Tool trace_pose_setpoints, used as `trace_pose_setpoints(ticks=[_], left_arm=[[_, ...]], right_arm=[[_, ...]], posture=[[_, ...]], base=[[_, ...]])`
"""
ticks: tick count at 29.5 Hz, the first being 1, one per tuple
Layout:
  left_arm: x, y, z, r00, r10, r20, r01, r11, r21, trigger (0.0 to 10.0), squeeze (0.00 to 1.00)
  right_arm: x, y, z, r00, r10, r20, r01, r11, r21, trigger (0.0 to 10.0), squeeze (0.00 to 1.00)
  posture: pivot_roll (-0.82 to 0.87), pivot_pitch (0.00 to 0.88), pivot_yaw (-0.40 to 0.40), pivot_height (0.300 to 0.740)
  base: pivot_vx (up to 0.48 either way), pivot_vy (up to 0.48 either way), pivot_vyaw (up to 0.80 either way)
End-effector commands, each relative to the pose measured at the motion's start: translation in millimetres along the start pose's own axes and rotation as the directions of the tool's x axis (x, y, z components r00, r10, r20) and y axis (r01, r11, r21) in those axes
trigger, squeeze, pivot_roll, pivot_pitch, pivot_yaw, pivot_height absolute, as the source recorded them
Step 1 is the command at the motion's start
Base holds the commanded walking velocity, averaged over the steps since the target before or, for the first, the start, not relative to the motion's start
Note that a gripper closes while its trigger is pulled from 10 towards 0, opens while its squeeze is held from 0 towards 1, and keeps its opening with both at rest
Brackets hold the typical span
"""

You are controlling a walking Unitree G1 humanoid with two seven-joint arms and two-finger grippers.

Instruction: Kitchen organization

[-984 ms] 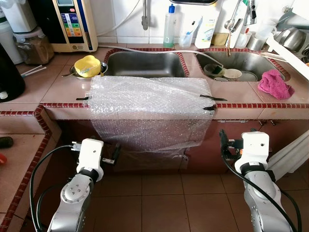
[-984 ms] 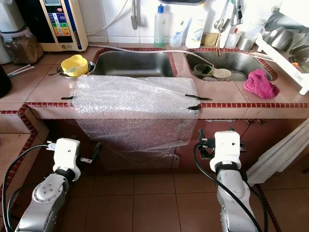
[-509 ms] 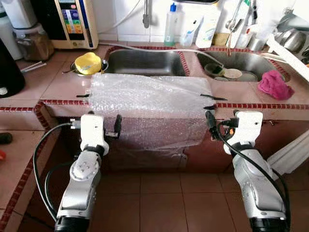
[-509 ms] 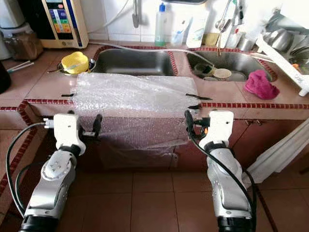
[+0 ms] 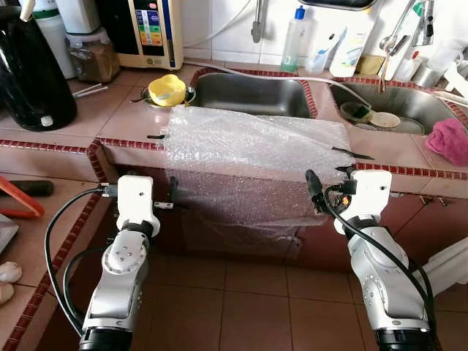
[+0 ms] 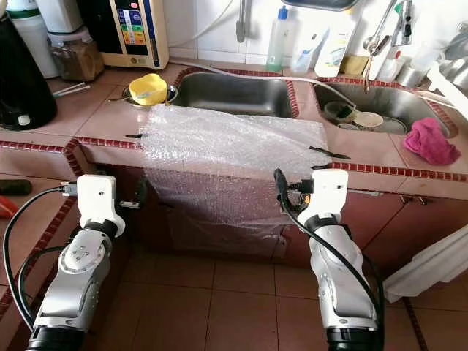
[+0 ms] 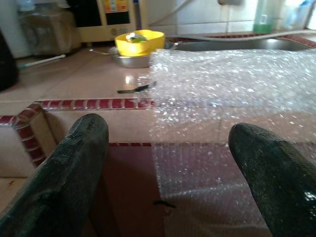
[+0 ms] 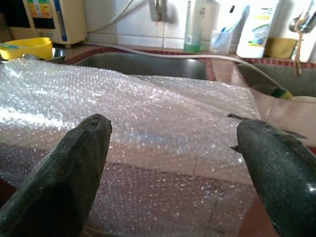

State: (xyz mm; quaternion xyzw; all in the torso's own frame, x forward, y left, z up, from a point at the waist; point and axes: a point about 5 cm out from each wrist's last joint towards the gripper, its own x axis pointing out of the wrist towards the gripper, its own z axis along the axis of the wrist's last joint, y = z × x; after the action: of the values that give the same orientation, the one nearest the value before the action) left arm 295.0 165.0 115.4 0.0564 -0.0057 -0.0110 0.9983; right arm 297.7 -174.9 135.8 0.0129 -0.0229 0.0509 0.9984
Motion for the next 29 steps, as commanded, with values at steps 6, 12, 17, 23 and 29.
trace_pose_setpoints(ticks=[6, 12, 17, 23, 29], left_arm=[[-4.4, -5.2, -4, 0.999, -0.042, -0.028, 0.043, 0.999, 0.014, 10.0, 0.0], [-1.3, -8.5, 0, 0.998, -0.067, -0.019, 0.067, 0.998, 0.0, 10.0, 0.0], [-0.2, -7.7, 4, 0.998, -0.067, 0.0, 0.067, 0.998, -0.01, 10.0, 0.0], [-0.5, -8.5, 9, 0.998, -0.066, 0.006, 0.066, 0.997, -0.039, 10.0, 0.0], [0.4, -8.8, 10, 0.997, -0.077, 0.003, 0.077, 0.996, -0.049, 10.0, 0.0]], right_arm=[[-3.9, -5.8, -8, 0.998, -0.059, -0.024, 0.059, 0.998, 0.025, 10.0, 0.0], [-2.2, -1.8, -9, 0.999, -0.05, -0.021, 0.05, 0.998, 0.026, 10.0, 0.0], [-1.0, -1.4, -8, 0.999, -0.05, -0.013, 0.05, 0.999, 0.012, 10.0, 0.0], [-2.8, 1.8, -2, 1.0, -0.022, 0.022, 0.022, 1.0, -0.02, 10.0, 0.0], [-2.5, 0.3, -1, 0.999, -0.028, 0.029, 0.029, 0.999, -0.023, 10.0, 0.0]], posture=[[0.02, 0.0, -0.015, 0.74], [0.02, 0.0, -0.011, 0.74], [0.02, 0.0, -0.009, 0.74], [0.02, 0.0, 0.001, 0.74], [0.02, 0.0, 0.003, 0.74]], base=[[0.0, 0.0, 0.0], [0.0, 0.0, -0.38], [0.0, 0.0, 0.0], [0.0, 0.0, 0.0], [0.281, 0.0, 0.0]])
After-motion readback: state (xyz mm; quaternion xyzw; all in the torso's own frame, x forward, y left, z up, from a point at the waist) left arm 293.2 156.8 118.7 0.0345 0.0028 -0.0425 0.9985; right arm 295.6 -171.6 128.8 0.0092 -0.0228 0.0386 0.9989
